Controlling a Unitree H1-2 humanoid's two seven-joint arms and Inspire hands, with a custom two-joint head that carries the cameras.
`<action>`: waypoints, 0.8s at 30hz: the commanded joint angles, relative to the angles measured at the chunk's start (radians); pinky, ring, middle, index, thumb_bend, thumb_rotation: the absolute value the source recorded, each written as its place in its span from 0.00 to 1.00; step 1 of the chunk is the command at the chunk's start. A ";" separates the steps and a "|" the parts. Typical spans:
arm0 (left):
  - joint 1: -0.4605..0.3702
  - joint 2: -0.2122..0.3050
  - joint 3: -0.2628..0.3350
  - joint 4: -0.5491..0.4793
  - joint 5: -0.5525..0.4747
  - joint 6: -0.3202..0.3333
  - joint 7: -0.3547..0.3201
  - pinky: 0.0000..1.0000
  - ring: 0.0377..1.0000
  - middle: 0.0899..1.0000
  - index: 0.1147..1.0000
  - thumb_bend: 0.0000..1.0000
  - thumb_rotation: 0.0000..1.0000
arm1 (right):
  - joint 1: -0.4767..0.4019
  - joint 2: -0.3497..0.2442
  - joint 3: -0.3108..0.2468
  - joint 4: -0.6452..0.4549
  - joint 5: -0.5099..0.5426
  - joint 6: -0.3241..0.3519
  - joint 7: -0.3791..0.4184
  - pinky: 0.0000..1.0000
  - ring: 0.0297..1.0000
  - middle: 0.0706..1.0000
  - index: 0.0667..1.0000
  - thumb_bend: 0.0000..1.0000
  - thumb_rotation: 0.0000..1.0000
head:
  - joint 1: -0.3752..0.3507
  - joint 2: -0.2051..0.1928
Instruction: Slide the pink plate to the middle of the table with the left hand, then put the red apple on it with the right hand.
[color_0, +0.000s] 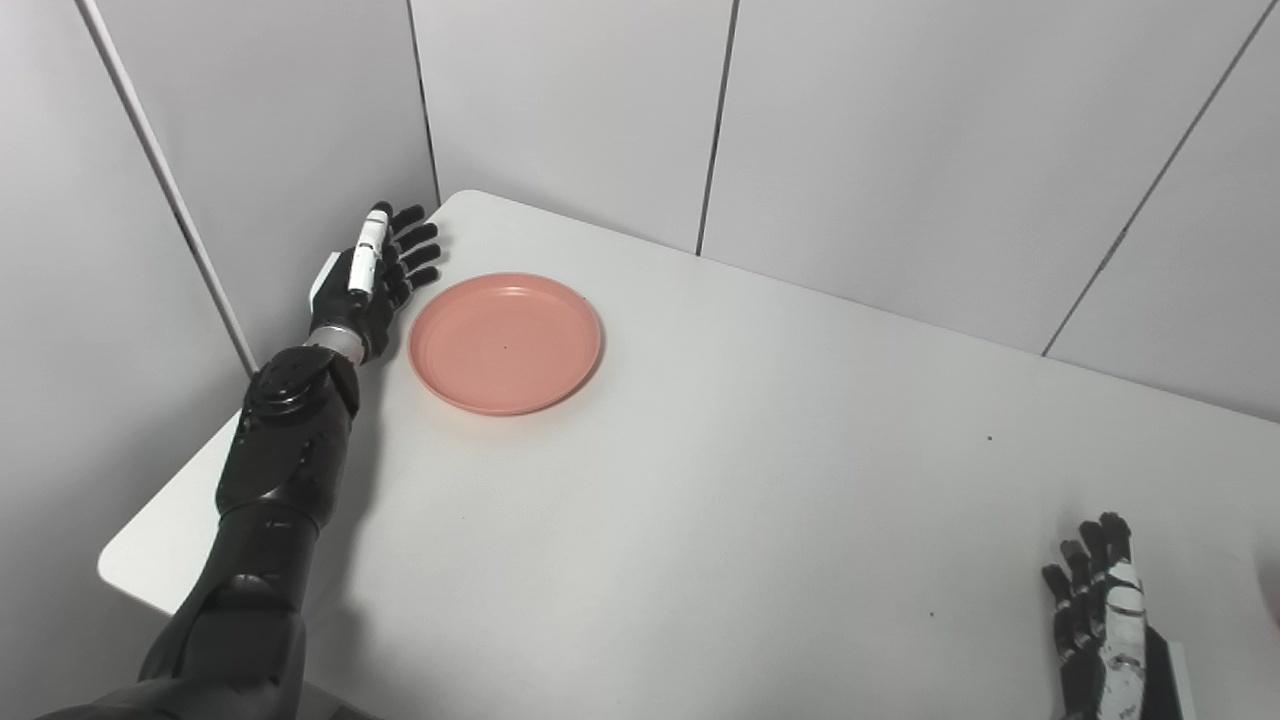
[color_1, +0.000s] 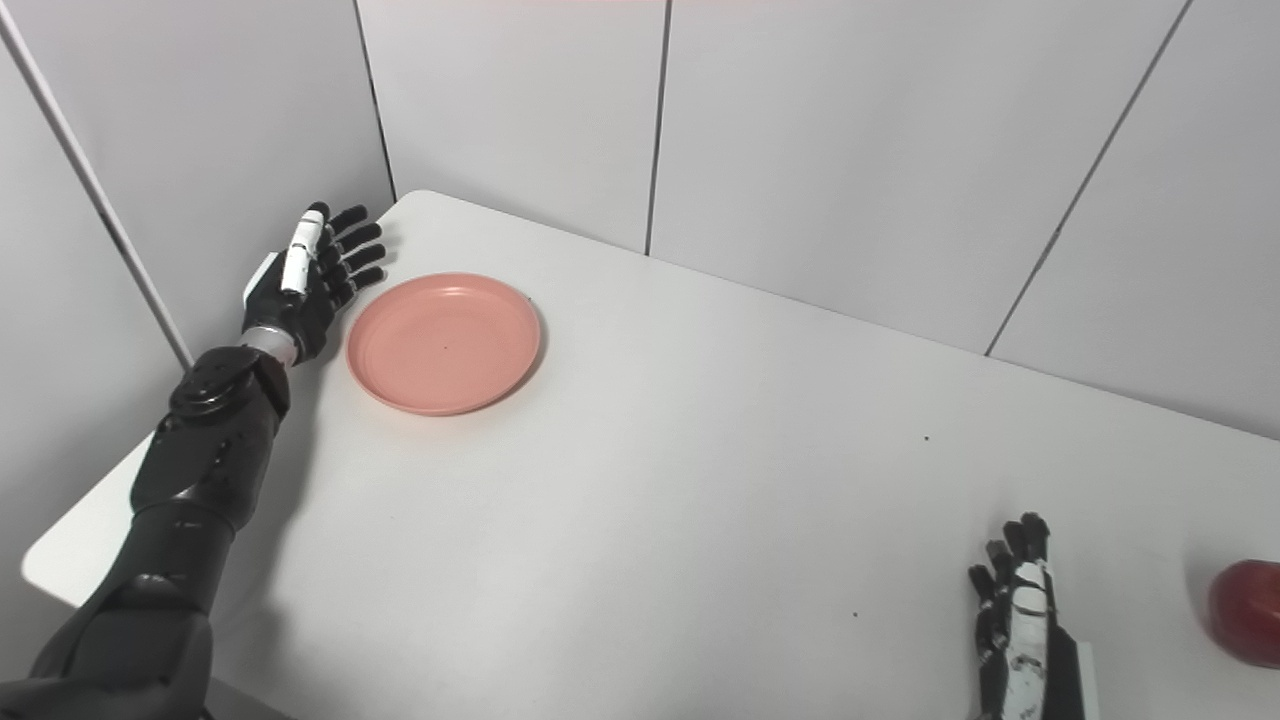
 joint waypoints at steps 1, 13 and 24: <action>-0.024 0.026 0.004 -0.019 -0.010 -0.040 -0.012 0.84 0.84 0.83 0.80 0.30 1.00 | -0.003 -0.003 -0.006 -0.028 0.003 0.004 0.005 1.00 1.00 1.00 1.00 0.11 1.00 | 0.000 0.001; -0.024 0.004 -0.008 0.013 -0.018 -0.028 -0.006 0.83 0.82 0.81 0.78 0.33 1.00 | -0.004 -0.004 -0.007 -0.027 0.002 0.000 0.004 1.00 1.00 1.00 1.00 0.11 1.00 | -0.001 0.003; -0.018 -0.006 -0.032 0.070 -0.023 -0.077 -0.044 0.84 0.84 0.82 0.79 0.34 1.00 | -0.004 -0.003 -0.007 -0.031 0.015 0.004 0.009 1.00 1.00 1.00 1.00 0.11 1.00 | -0.007 0.008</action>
